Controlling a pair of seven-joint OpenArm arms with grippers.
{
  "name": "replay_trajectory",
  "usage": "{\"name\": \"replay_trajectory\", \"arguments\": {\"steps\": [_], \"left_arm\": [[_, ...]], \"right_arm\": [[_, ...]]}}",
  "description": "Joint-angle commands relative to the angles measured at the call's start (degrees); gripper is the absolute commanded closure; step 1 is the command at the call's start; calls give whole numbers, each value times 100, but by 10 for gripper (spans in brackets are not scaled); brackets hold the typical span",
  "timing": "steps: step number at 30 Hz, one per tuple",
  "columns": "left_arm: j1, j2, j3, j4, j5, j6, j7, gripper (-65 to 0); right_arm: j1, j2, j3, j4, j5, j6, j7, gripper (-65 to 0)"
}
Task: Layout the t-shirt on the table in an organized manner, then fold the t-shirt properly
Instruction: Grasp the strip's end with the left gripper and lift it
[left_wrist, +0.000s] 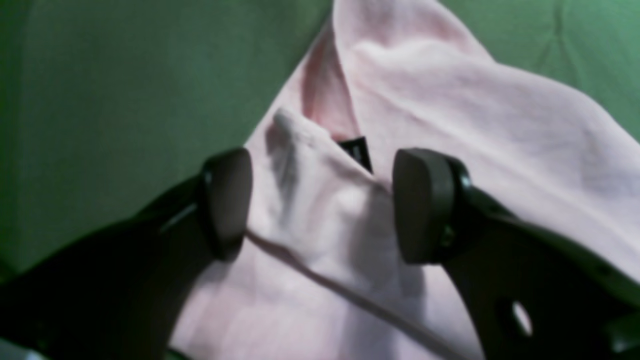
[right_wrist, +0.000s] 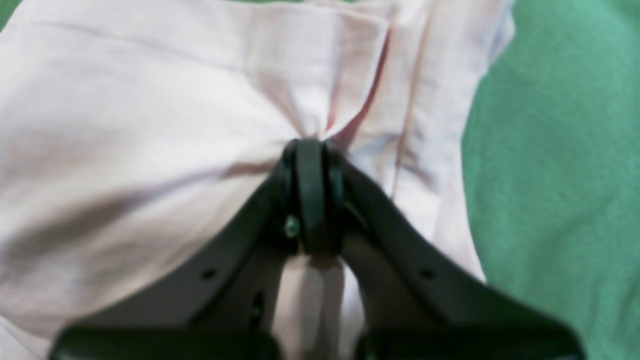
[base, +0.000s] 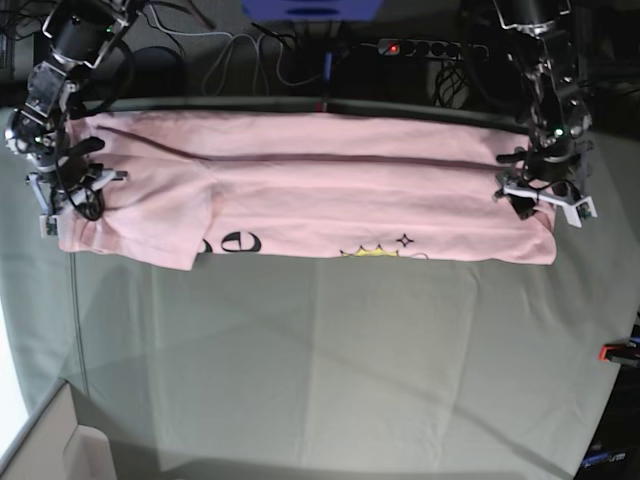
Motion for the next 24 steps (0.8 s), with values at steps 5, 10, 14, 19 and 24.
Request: {"name": "replay_trajectory", "arguments": {"steps": [5,10,14,19,24], "left_arm": [[-31,-65,-12,149,1,-10,-116,-423],[-31,-74,-12,149,1,-10,-133,-423],[-31,-74,-12,149,1,-10,-116,-424],[-22,-74,-12,149,1,-10,-107,-426],[75,-74,-21,202,1,-10,-107,-427]], "right_arm": [[-323,-46,249,671,359,19,-16,0],[-736,-275,399,1392,491,19,-24,0],[-833,-336,399,1348,473,19,-24,0],[-753,-301,390,918,464,19,-24,-6],[-683,-213,390,777,447,19,-24,-197]]}}
